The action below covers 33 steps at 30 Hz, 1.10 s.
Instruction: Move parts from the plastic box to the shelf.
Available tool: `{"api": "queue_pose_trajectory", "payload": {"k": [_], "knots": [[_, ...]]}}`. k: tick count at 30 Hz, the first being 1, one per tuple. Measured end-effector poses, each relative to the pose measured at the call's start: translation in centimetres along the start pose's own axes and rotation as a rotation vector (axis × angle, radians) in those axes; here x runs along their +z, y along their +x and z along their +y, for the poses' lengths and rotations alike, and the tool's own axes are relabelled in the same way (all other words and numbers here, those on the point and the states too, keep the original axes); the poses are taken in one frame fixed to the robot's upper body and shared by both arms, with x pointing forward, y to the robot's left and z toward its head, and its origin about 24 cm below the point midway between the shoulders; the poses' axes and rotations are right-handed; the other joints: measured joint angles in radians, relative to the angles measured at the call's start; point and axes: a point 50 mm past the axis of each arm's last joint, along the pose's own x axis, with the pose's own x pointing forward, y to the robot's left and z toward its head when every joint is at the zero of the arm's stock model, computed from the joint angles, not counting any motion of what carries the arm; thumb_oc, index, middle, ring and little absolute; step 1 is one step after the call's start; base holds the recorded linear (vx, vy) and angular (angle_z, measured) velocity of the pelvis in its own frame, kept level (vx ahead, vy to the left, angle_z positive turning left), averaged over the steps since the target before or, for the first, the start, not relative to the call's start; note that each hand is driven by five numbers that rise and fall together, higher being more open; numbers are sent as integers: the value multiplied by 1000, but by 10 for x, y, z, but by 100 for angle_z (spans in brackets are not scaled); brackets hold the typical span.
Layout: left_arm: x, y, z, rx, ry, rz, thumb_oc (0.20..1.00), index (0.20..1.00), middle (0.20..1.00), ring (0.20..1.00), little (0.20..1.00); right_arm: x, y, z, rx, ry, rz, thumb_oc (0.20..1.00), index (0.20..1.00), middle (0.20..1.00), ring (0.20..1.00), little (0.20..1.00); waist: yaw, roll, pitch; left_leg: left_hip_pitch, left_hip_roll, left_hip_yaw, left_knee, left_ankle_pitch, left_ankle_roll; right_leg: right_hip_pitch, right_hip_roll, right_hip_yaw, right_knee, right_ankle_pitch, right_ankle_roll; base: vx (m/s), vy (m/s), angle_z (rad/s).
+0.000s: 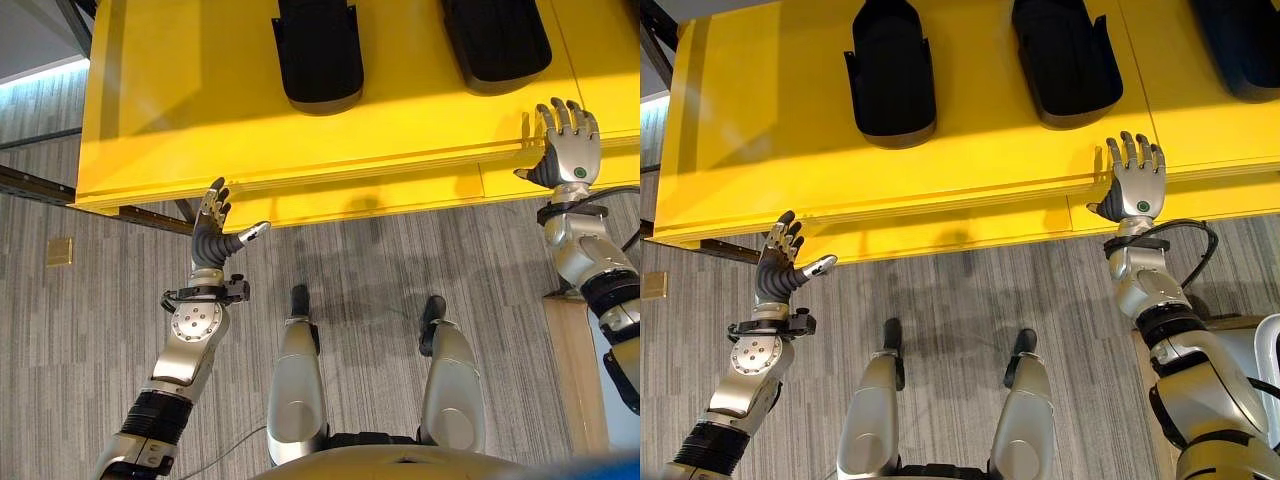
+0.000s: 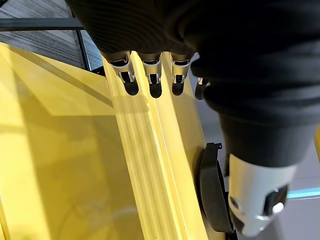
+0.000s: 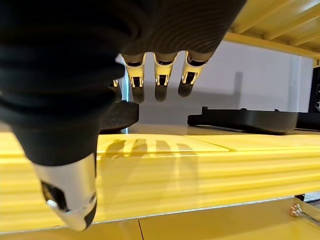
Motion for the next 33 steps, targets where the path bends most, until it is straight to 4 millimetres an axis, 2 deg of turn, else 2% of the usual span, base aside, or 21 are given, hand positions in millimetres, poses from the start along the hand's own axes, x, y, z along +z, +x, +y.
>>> {"api": "queue_pose_trajectory", "payload": {"k": [12, 21, 33], "knots": [[-1, -2, 1, 3, 1, 6, 1000, 1000, 1000, 1000, 1000, 4, 2, 5, 48, -24, -19, 1000, 1000, 1000, 1000, 1000, 1, 4, 2, -19, -2, -12, -11, 15, -3, -23, -5, -13, 28, -17, -14, 4, -2, 3], [-2, -3, 1, 5, -1, 11, 1000, 1000, 1000, 1000, 1000, 6, 2, 8, 75, -42, -37, 1000, 1000, 1000, 1000, 1000, 25, 13, 7, -25, -12, -19, -7, 16, -2, -23, -14, -16, 31, -18, -11, 2, 2, 3], [-5, -6, 2, 9, -6, 25, 1000, 1000, 1000, 1000, 1000, 17, 18, -1, 64, -50, -69, 1000, 1000, 1000, 1000, 1000, 29, 10, 8, -41, -15, -33, 4, 16, -2, -32, -16, -22, 45, -27, -13, 0, 0, 0]]}}
